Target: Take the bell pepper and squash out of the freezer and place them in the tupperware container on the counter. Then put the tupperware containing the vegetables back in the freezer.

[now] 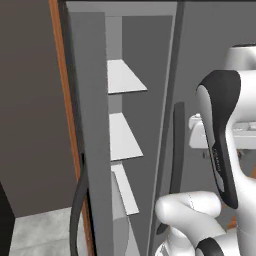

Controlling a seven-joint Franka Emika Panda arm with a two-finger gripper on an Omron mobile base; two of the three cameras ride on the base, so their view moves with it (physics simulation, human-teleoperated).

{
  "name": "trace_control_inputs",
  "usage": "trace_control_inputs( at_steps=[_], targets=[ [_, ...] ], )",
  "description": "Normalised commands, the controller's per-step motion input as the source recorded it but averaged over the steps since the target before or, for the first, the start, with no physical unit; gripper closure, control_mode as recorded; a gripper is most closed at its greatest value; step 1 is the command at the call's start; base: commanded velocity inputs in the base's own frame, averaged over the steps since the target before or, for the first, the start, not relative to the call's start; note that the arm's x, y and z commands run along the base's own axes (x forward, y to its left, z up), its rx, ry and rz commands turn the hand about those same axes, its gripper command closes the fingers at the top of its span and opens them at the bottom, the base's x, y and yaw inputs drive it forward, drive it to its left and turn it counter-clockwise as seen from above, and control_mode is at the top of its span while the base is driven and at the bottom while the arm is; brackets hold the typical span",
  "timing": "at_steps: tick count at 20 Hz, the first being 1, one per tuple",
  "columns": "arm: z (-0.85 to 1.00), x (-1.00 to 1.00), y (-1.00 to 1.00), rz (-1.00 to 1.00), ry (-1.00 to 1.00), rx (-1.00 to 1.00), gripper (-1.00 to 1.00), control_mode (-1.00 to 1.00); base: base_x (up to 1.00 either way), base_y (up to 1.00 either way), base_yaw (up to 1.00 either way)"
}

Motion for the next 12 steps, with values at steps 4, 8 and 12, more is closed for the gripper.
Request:
trace_control_inputs(
  at_steps=[4,8,12],
  targets=[
    [0.0,0.0,0.0,0.0,0.0,0.0,-1.0,1.0,0.0,0.92,0.01],
    [0.0,0.0,0.0,0.0,0.0,0.0,-1.0,1.0,0.0,0.97,0.04],
    [0.0,0.0,0.0,0.0,0.0,0.0,-1.0,1.0,0.05,0.74,0.05]
  ],
)
